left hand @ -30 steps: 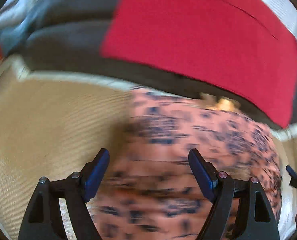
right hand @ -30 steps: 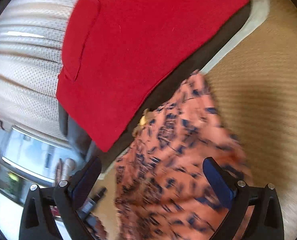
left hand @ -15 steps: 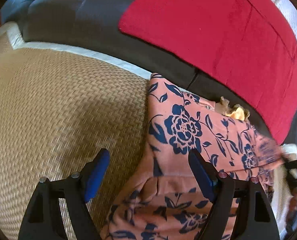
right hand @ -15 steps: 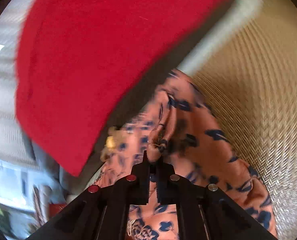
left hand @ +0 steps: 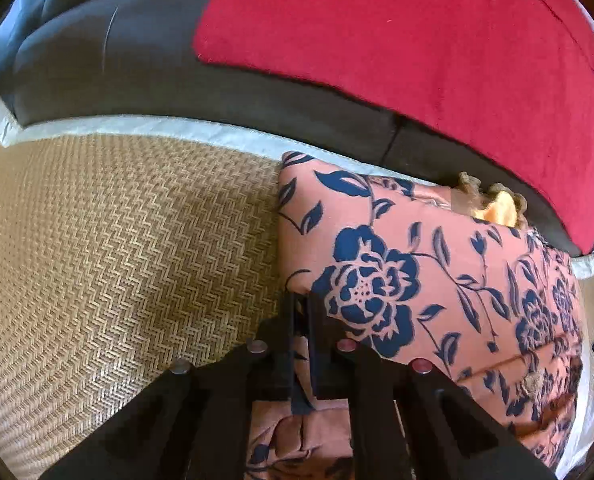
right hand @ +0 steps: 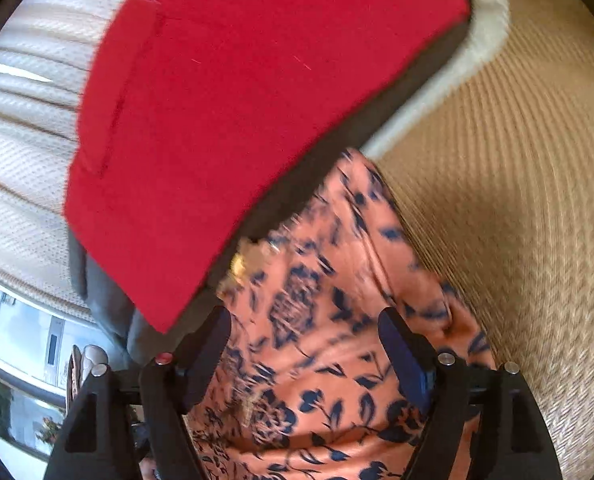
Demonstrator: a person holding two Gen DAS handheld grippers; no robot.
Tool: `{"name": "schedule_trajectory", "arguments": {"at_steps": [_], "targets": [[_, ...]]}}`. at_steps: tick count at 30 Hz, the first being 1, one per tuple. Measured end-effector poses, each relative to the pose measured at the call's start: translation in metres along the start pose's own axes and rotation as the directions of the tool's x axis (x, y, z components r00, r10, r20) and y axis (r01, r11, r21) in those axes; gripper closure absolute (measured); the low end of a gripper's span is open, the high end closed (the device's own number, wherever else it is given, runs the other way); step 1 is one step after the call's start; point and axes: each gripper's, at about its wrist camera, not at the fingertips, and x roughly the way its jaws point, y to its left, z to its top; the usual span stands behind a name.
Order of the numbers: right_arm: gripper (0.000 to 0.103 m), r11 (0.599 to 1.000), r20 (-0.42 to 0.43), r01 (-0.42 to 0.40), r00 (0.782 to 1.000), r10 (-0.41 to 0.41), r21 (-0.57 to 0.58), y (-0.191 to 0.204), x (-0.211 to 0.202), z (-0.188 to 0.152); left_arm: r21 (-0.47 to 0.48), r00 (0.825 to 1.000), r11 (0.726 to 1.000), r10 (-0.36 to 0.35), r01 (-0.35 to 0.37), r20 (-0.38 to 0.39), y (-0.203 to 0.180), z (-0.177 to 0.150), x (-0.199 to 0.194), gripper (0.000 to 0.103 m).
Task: Fold small clothes
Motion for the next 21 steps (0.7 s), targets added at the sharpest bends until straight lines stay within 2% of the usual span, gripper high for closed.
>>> {"name": "schedule_trajectory", "arguments": {"at_steps": [1, 4, 5, 7, 8, 9, 10, 11, 12, 14, 17, 19, 21], "targets": [[0.018, 1.0, -0.006, -0.002, 1.0, 0.002, -0.013, 0.001, 0.001, 0.0, -0.012, 1.0, 1.0, 0.002, -0.002, -0.005, 0.003, 0.002, 0.003, 0.097], [0.018, 0.997, -0.074, 0.073, 0.995, -0.073, -0.007, -0.01, 0.011, -0.005, -0.069, 0.999, 0.997, -0.039, 0.038, -0.014, 0.017, 0.005, 0.001, 0.093], [0.018, 0.998, -0.081, 0.06, 0.995, -0.059, 0.001, -0.016, 0.006, -0.011, -0.078, 0.999, 0.996, -0.041, 0.041, 0.001, 0.022, 0.004, -0.008, 0.093], [0.018, 0.999, -0.073, 0.045, 0.996, -0.046, -0.019, -0.02, -0.013, -0.024, -0.083, 0.999, 0.996, -0.015, 0.019, 0.049, 0.034, -0.006, -0.035, 0.086], [0.018, 0.999, -0.072, 0.036, 0.997, -0.038, -0.04, -0.026, -0.025, -0.029, -0.081, 0.998, 0.996, -0.031, 0.036, 0.062, 0.039, -0.013, -0.045, 0.075], [0.018, 0.997, -0.079, 0.027, 0.996, -0.032, -0.065, -0.03, -0.039, -0.037, -0.069, 0.996, 0.996, -0.056, 0.061, 0.074, 0.047, -0.026, -0.059, 0.059], [0.018, 0.996, -0.088, 0.029, 0.995, -0.037, -0.09, -0.032, -0.051, -0.042, -0.05, 0.994, 0.996, -0.067, 0.071, 0.084, 0.053, -0.041, -0.074, 0.05], [0.018, 0.99, -0.107, 0.044, 0.993, -0.058, -0.132, -0.035, -0.066, -0.051, -0.033, 0.993, 0.997, -0.063, 0.067, 0.098, 0.059, -0.059, -0.09, 0.036], [0.018, 0.985, -0.124, 0.056, 0.989, -0.077, -0.161, -0.04, -0.078, -0.055, -0.021, 0.992, 0.998, -0.055, 0.058, 0.113, 0.062, -0.075, -0.103, 0.028], [0.018, 0.977, -0.166, 0.08, 0.98, -0.114, -0.199, -0.056, -0.101, -0.068, 0.002, 0.991, 0.999, -0.043, 0.043, 0.128, 0.07, -0.11, -0.125, 0.025], [0.018, 0.977, -0.224, 0.104, 0.964, -0.145, -0.187, -0.09, -0.128, -0.091, 0.019, 0.997, 0.999, -0.037, 0.035, 0.067, 0.082, -0.175, -0.141, 0.025], [0.018, 0.982, -0.261, 0.101, 0.955, -0.14, -0.157, -0.108, -0.138, -0.106, 0.018, 0.999, 1.0, -0.019, 0.019, 0.035, 0.086, -0.204, -0.143, 0.025], [0.018, 0.987, -0.282, 0.067, 0.953, -0.106, -0.145, -0.111, -0.142, -0.12, 0.009, 0.999, 1.0, -0.026, 0.026, 0.034, 0.085, -0.223, -0.148, 0.025]]}}
